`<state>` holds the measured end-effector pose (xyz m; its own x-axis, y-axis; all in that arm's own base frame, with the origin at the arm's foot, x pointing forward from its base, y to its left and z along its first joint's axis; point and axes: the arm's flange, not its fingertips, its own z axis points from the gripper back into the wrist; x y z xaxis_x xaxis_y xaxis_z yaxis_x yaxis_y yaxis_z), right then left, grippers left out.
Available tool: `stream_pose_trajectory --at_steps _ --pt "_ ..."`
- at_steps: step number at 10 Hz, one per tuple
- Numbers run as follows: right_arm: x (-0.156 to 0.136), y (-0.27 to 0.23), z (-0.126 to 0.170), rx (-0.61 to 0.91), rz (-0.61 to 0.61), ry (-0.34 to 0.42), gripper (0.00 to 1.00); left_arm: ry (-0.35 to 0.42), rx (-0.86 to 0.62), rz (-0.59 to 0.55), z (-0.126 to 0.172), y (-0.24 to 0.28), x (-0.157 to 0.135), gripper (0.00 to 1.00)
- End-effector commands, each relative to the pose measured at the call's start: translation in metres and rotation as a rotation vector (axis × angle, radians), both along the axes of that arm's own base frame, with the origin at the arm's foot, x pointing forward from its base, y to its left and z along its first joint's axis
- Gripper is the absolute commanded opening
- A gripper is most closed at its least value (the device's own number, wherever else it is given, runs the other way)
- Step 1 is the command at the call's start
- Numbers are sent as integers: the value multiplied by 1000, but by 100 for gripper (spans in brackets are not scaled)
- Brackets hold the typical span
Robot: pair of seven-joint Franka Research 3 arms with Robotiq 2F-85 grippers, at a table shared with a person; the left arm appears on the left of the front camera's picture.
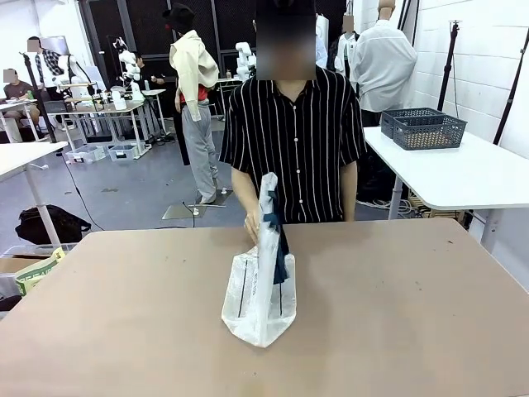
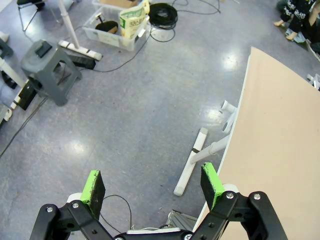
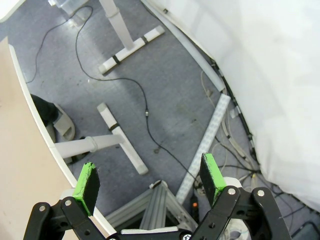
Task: Transfer purchased items from the store into the shopping bag.
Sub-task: Open the Reusable shopping bag in the center of the table.
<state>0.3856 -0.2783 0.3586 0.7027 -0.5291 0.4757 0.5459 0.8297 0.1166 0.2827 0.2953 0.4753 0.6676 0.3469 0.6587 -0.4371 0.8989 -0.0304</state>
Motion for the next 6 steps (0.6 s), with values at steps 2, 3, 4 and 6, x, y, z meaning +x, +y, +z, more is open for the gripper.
stream_pose_trajectory --at_steps 2,3,4,6 --pt "1 1 -1 6 -9 2 100 -1 -13 11 0 -1 0 100" --pt "1 1 -1 6 -9 2 100 -1 -13 11 0 -1 0 100" --pt "1 1 -1 6 -9 2 100 -1 -13 11 0 -1 0 100" --pt "1 1 -1 6 -9 2 100 -1 -13 11 0 -1 0 100"
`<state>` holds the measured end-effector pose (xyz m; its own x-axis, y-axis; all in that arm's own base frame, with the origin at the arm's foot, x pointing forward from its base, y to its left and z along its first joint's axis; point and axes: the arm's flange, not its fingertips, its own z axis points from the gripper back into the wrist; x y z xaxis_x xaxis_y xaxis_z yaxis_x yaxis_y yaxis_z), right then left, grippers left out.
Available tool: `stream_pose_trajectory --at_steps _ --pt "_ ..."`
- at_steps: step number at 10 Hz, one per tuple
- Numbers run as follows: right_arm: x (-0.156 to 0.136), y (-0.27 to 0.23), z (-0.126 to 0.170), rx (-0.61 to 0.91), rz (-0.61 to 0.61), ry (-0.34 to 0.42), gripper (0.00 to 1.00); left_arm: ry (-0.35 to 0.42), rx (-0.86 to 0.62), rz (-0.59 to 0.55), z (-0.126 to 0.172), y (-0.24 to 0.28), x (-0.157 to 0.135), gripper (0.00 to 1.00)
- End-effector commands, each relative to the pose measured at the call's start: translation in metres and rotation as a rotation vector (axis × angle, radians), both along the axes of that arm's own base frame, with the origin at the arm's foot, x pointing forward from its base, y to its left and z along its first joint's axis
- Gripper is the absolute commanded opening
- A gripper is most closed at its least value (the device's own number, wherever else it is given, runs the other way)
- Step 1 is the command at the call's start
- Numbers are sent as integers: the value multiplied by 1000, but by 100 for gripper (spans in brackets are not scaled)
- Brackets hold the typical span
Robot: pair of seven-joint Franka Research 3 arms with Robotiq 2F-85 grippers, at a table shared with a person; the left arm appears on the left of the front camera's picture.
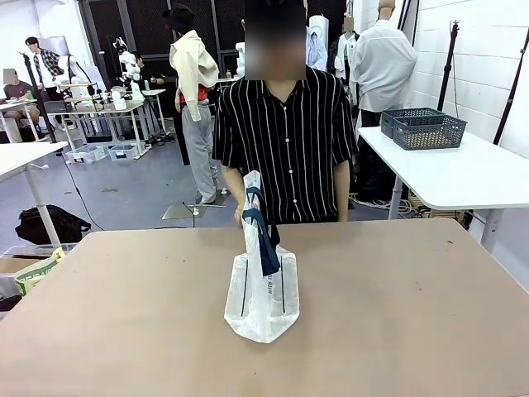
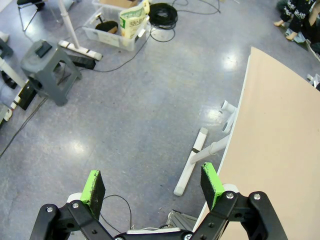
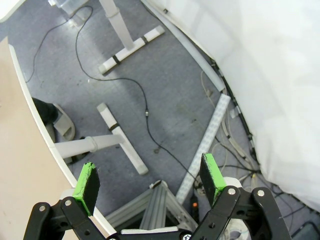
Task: Transfer purchased items from the store into the shopping bag.
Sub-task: Open the Reusable shopping bag in the center of the table.
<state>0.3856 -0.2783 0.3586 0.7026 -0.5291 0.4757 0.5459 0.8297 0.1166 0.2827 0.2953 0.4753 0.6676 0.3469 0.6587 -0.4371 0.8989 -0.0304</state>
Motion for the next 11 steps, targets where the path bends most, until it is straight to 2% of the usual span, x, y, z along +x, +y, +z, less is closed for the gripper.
stream_pose_trajectory --at_steps 1,11 --pt "1 1 -1 6 -9 2 100 -1 -13 11 0 -1 0 100" --pt "1 1 -1 6 -9 2 100 -1 -13 11 0 -1 0 100"
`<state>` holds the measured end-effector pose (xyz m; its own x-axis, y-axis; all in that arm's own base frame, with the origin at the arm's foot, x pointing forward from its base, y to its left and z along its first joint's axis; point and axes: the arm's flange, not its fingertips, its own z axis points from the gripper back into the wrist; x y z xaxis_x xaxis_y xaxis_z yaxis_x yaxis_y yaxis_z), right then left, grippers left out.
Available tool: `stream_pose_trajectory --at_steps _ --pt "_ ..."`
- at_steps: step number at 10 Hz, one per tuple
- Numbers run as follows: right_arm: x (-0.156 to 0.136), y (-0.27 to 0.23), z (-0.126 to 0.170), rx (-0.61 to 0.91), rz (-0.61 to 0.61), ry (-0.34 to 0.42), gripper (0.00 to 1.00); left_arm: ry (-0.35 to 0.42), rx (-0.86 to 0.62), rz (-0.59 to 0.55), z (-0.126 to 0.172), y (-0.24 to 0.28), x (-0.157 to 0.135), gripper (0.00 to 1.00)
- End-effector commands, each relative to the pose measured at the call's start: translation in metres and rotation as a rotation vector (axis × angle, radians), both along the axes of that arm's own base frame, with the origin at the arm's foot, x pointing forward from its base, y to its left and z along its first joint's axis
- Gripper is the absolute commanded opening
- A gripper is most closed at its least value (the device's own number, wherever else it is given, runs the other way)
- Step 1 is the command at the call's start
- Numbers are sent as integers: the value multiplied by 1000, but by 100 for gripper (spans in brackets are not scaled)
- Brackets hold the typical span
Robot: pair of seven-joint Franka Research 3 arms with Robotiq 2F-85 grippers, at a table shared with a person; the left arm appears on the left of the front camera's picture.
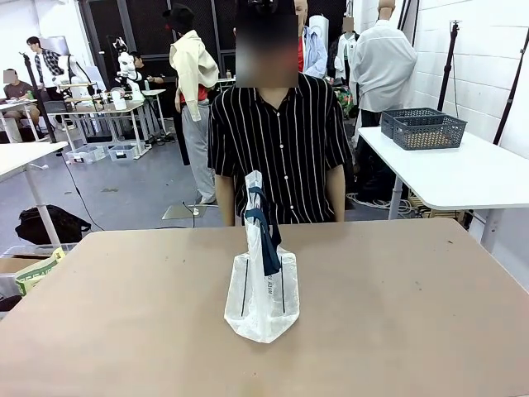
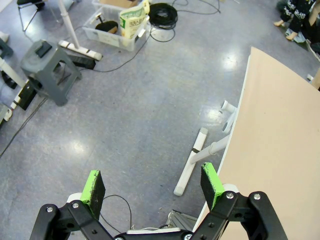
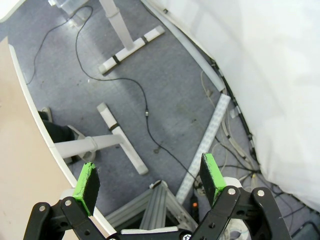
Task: Transfer purchased items from the store into the shopping bag.
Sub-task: Open the Reusable shopping bag in the center of the table.
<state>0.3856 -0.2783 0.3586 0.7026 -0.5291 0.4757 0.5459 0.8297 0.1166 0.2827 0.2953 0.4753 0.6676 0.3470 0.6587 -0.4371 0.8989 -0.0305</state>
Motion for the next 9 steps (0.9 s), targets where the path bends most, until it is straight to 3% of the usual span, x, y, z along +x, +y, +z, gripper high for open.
stream_pose_trajectory --at_steps 1,2,4,5,7,9 --pt "1 1 -1 6 -9 2 100 -1 -13 11 0 -1 0 100" --pt "0 0 0 0 0 0 100 0 0 0 0 0 0 100" --pt "13 61 61 16 237 -126 100 -128 139 -252 51 -75 42 100" --pt "21 95 89 25 334 -178 100 -152 185 -373 72 -111 64 100" --pt "25 178 141 4 545 -239 100 -174 239 -563 103 -185 108 100" --pt "23 268 172 -9 763 -255 100 -170 230 -709 112 -261 142 100"
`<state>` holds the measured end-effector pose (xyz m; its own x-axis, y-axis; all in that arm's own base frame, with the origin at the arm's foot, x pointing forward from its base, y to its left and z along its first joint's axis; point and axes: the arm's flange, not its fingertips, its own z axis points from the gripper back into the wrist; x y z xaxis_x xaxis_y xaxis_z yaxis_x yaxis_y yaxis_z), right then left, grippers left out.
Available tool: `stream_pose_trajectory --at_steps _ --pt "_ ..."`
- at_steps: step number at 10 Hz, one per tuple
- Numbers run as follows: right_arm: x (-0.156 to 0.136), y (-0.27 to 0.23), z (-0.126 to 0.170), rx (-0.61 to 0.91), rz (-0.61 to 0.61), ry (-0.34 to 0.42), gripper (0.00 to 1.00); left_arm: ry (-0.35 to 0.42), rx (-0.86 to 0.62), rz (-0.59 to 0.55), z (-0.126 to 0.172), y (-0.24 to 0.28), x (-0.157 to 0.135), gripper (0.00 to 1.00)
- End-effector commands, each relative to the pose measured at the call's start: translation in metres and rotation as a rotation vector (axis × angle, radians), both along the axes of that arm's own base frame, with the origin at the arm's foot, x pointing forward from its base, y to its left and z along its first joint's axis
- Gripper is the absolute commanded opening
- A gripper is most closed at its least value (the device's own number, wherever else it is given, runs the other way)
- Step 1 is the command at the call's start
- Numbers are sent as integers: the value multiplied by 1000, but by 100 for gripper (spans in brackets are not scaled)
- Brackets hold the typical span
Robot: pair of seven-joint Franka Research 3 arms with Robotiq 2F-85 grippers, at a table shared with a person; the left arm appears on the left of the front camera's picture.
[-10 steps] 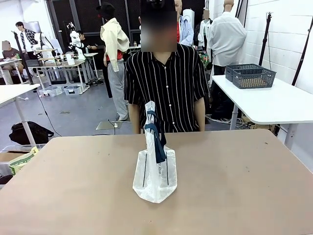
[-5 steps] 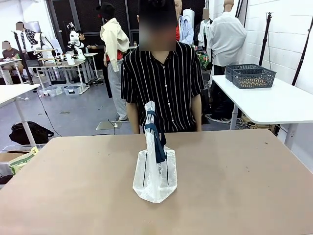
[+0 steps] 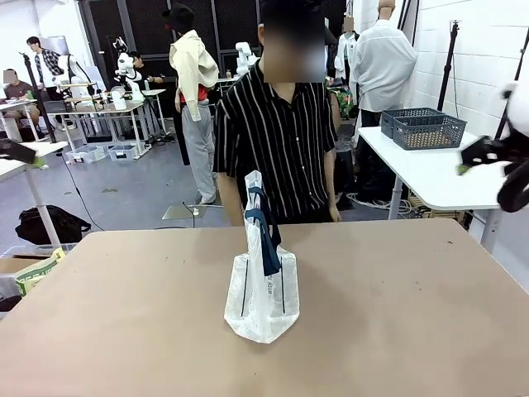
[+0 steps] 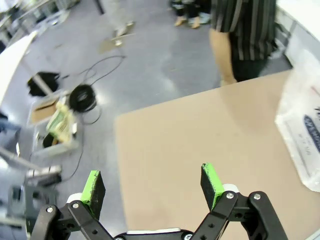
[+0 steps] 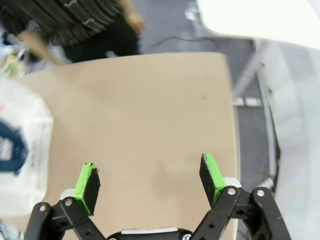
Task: Transfer purchased items from the store into the shopping bag.
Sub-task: Open the Reusable shopping bag in the center of the table.
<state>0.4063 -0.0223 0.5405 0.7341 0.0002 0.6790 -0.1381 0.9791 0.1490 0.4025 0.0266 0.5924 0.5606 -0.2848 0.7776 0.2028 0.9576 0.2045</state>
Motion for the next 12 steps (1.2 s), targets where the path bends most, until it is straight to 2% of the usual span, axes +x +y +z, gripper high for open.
stream_pose_trajectory --at_steps 1,2,3,4,5,7,8,10,11,12 --pt "6 39 -10 -56 109 24 100 17 -74 -68 -3 -14 35 100" --pt "9 34 -15 -119 39 34 100 81 -9 11 -4 -11 29 100" --pt "-3 38 5 -16 88 0 100 10 -14 -55 -2 -28 16 100" --pt "-3 38 5 -16 88 0 100 10 -14 -55 -2 -28 16 100" --pt "0 56 -2 -54 114 17 100 39 -15 -59 -9 -36 30 100" --pt "0 95 15 10 195 102 100 73 -95 -100 -2 -75 63 100" --pt "-1 115 30 17 225 121 100 121 -133 -133 3 -97 84 100" --pt "2 155 51 49 284 279 100 214 -164 -182 12 -138 119 100" --pt "9 178 53 25 310 356 100 256 -241 -207 16 -158 133 100" --pt "8 186 53 -28 333 389 100 286 -210 -175 17 -168 139 100"
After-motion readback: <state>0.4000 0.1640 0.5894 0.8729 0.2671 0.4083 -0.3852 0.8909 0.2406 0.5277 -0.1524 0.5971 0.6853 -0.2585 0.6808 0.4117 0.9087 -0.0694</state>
